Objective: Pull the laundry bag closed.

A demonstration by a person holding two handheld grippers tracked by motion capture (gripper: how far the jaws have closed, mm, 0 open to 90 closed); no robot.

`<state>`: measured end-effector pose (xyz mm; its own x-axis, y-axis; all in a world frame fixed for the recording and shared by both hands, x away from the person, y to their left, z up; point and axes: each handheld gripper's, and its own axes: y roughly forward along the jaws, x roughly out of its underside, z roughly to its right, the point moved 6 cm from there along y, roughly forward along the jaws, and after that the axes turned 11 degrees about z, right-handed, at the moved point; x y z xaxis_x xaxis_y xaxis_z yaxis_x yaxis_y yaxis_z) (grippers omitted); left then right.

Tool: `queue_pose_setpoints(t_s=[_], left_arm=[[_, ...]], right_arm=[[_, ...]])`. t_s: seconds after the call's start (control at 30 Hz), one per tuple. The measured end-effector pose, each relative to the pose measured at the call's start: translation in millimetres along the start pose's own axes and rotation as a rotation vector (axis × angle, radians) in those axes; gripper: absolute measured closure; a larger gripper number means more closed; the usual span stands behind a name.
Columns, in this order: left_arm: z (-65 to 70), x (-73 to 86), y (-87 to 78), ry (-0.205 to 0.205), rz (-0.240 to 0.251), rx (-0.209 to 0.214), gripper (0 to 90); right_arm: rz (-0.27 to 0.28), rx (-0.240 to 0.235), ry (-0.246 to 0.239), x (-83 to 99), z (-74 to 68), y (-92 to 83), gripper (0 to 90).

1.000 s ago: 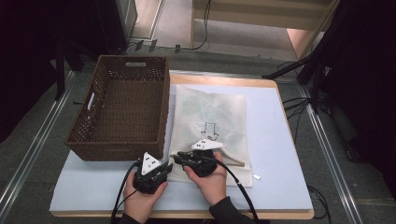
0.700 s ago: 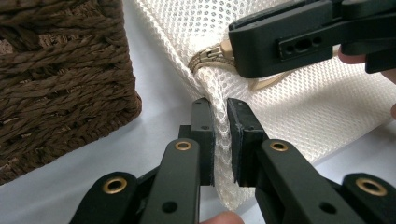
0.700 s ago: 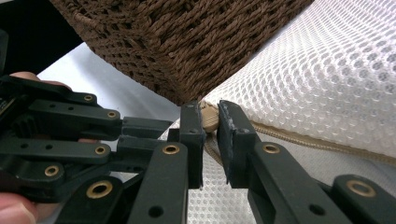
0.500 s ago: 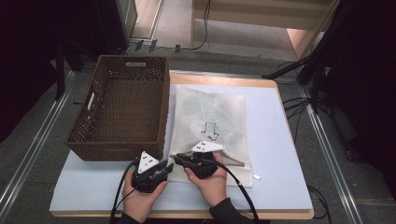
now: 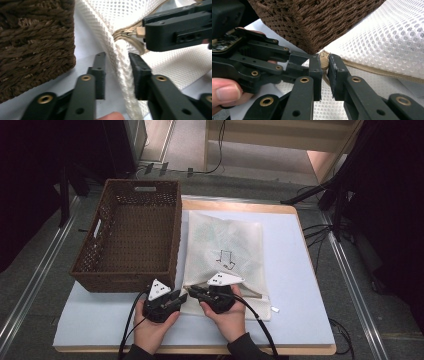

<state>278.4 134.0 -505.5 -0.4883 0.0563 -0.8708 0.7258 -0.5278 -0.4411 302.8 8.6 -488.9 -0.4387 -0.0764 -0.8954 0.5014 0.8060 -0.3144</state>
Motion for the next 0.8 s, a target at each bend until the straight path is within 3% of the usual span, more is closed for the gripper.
queue_pose_setpoints(t_s=[0.1,0.37,0.57,0.67,0.8], left_arm=[[0.7,-0.8,-2.0,0.011,0.015,0.000,82.3],[2.5,0.3,-1.7,0.030,0.023,-0.001,84.9],[6.4,1.3,-1.3,0.076,0.024,0.007,86.1],[6.3,0.9,-1.1,0.066,0.028,0.012,86.0],[1.4,-1.5,-1.2,0.002,0.033,0.006,80.8]], right_arm=[[0.002,-0.001,0.003,0.8,-0.3,0.5,86.3],[0.012,-0.004,0.031,0.3,-0.2,0.4,86.5],[0.008,-0.003,0.057,2.2,0.5,4.4,84.4],[0.009,-0.012,0.072,2.4,0.9,5.4,86.2],[0.003,-0.012,0.056,2.7,0.6,4.8,87.9]])
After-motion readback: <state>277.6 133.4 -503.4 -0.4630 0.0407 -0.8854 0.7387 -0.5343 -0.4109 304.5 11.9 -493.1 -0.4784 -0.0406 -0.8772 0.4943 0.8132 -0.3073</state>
